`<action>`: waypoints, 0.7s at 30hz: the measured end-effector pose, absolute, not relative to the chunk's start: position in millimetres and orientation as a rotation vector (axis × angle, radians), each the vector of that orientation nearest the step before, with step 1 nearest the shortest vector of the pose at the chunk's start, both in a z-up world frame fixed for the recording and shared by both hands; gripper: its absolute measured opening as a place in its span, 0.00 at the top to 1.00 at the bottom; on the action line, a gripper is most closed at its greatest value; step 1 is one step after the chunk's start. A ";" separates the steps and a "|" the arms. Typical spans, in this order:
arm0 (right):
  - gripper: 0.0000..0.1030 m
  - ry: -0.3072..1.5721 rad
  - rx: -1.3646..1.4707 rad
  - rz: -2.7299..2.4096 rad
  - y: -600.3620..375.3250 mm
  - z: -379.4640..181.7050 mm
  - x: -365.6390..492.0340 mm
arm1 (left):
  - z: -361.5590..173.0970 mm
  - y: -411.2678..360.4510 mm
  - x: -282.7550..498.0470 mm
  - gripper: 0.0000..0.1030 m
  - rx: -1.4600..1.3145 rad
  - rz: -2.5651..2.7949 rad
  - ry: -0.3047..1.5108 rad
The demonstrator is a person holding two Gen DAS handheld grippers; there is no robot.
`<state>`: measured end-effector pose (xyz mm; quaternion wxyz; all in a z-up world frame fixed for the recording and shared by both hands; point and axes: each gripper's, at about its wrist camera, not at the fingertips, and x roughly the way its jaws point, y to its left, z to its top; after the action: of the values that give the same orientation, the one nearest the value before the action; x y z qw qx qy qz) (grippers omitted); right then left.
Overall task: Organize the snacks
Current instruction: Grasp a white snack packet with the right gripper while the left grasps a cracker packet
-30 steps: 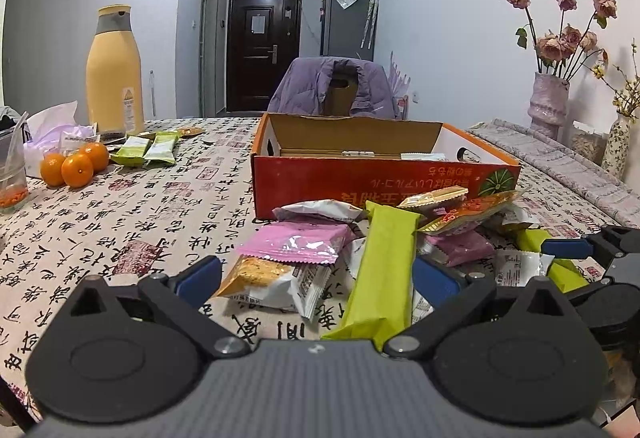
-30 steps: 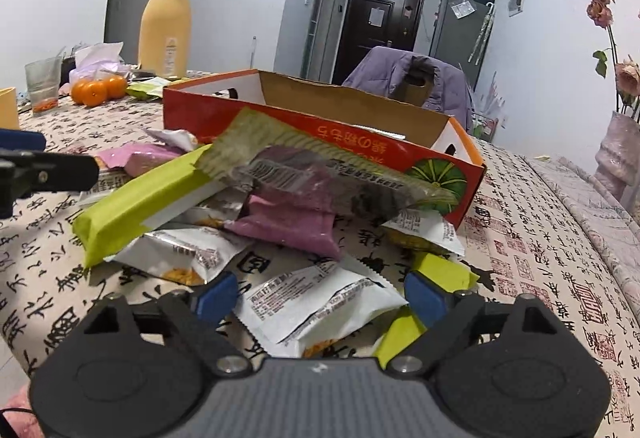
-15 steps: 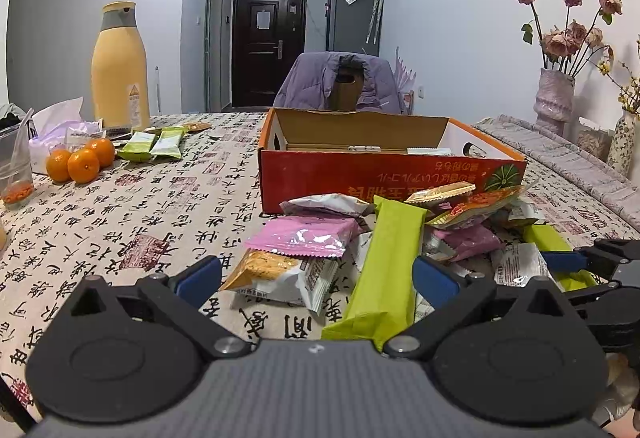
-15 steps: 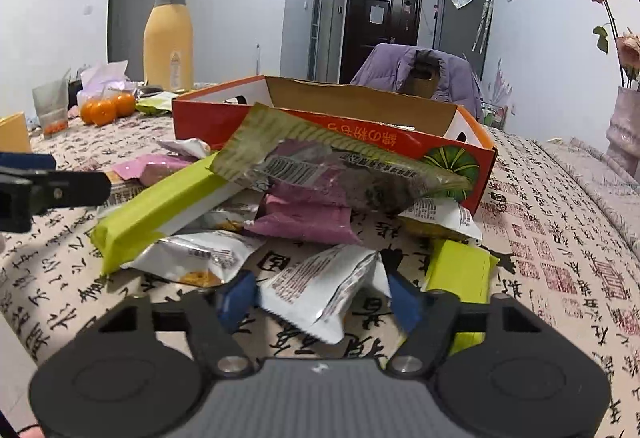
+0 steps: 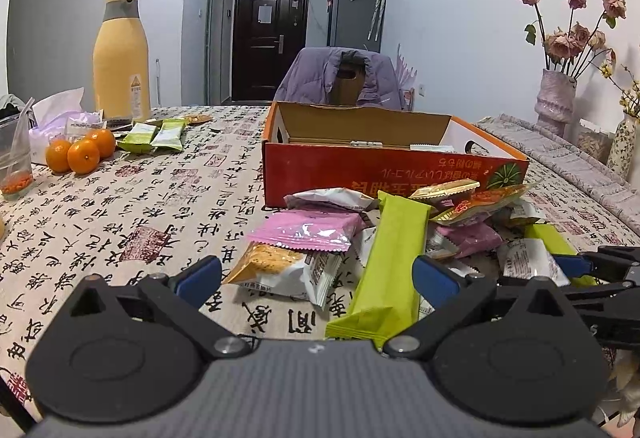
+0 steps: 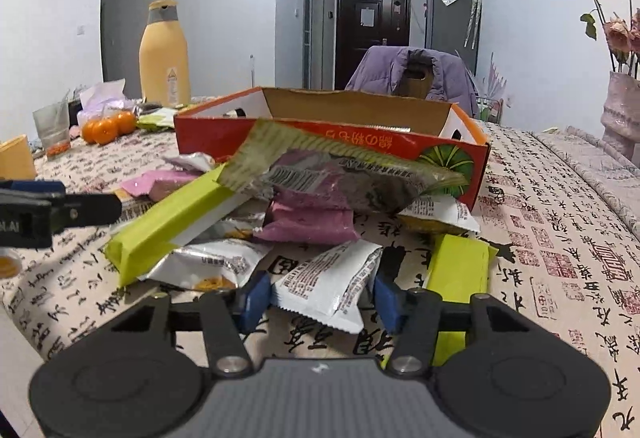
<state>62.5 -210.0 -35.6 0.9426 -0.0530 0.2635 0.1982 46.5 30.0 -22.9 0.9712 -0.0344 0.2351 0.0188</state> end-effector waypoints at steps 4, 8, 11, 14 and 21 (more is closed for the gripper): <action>0.48 0.522 -0.081 0.395 -214.7 -30.2 62.3 | -21.5 28.5 48.0 0.00 -0.067 0.034 0.479; 0.48 0.507 -0.048 0.378 -221.1 -25.0 63.4 | -19.3 31.0 49.6 0.00 -0.067 0.037 0.477; 0.48 0.484 -0.025 0.359 -227.4 -18.7 63.2 | -19.1 35.2 53.4 0.00 -0.076 0.040 0.487; 0.48 0.465 -0.005 0.339 -233.9 -13.6 63.5 | -20.5 36.6 58.8 0.00 -0.073 0.037 0.505; 0.48 0.460 0.025 0.312 -244.8 -12.2 67.3 | -25.1 41.8 73.2 0.00 -0.084 0.062 0.557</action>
<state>67.3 -244.8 -12.2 0.9615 0.0124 0.2270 0.1542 73.2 41.8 -25.1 0.9601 -0.0414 0.2747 0.0306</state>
